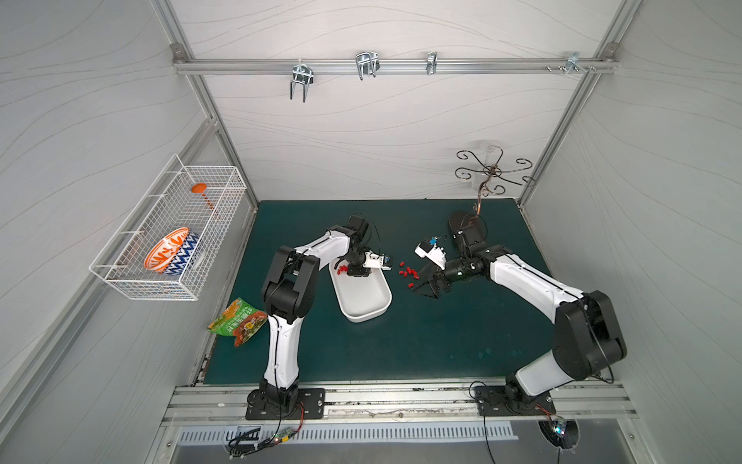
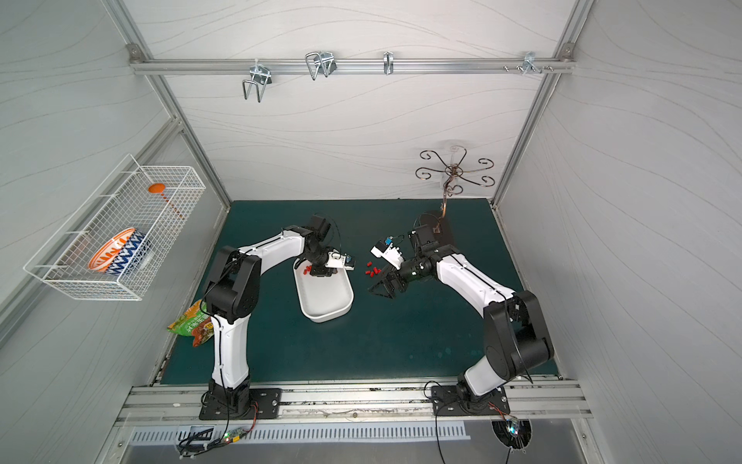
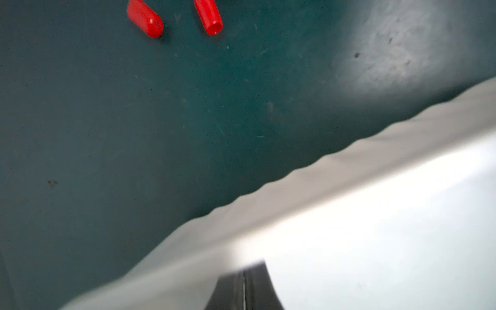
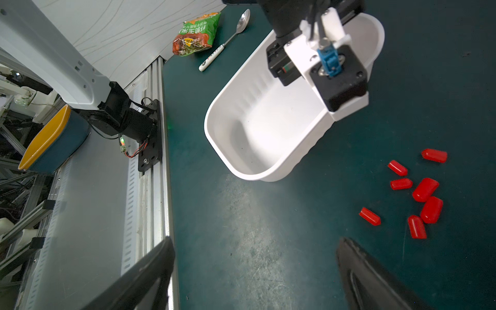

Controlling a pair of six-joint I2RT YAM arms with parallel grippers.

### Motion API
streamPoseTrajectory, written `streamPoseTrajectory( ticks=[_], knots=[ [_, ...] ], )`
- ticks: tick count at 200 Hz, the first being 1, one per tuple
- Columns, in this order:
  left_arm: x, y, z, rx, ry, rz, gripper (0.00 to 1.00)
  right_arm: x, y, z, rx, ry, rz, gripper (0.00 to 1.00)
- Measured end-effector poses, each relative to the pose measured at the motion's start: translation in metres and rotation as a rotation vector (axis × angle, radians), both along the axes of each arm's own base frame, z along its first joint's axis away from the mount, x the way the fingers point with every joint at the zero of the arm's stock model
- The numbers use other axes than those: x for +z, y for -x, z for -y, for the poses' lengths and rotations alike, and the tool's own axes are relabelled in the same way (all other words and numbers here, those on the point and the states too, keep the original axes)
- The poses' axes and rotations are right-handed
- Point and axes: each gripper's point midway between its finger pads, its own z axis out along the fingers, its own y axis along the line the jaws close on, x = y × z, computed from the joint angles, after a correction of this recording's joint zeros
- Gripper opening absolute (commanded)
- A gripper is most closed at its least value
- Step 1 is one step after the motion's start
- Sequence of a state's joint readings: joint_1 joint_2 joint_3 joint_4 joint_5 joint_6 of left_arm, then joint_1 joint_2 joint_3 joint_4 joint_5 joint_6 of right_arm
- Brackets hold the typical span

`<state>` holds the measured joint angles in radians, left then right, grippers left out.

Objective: Take the screw protection sleeves out of the storage box
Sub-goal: Pick up the screw protection sleeve from the storage box.

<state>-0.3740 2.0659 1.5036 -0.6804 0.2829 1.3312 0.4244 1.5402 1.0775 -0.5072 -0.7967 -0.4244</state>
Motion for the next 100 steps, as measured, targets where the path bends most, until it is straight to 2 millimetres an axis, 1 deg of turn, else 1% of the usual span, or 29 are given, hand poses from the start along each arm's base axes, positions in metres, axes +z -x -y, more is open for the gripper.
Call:
streamPoseTrajectory(
  ticks=[9,35,58,74,100],
  knots=[
    [0.005,0.003,0.001,0.018,0.014,-0.004,0.0,0.0,-0.003,0.003,-0.008,0.0,0.005,0.97],
    [0.034,0.007,0.006,0.084,0.09,-0.001,0.0,0.0,-0.013,0.014,-0.042,0.008,0.022,0.97],
    [0.056,0.016,0.009,0.131,0.154,-0.009,0.0,0.003,-0.016,0.024,-0.056,0.021,0.044,0.98],
    [0.069,0.026,0.01,0.166,0.196,-0.029,0.0,0.01,-0.018,0.025,-0.043,0.025,0.069,0.97],
    [0.088,0.037,0.015,0.219,0.258,-0.071,0.0,0.029,-0.022,0.024,-0.022,0.008,0.109,0.97]
  ],
)
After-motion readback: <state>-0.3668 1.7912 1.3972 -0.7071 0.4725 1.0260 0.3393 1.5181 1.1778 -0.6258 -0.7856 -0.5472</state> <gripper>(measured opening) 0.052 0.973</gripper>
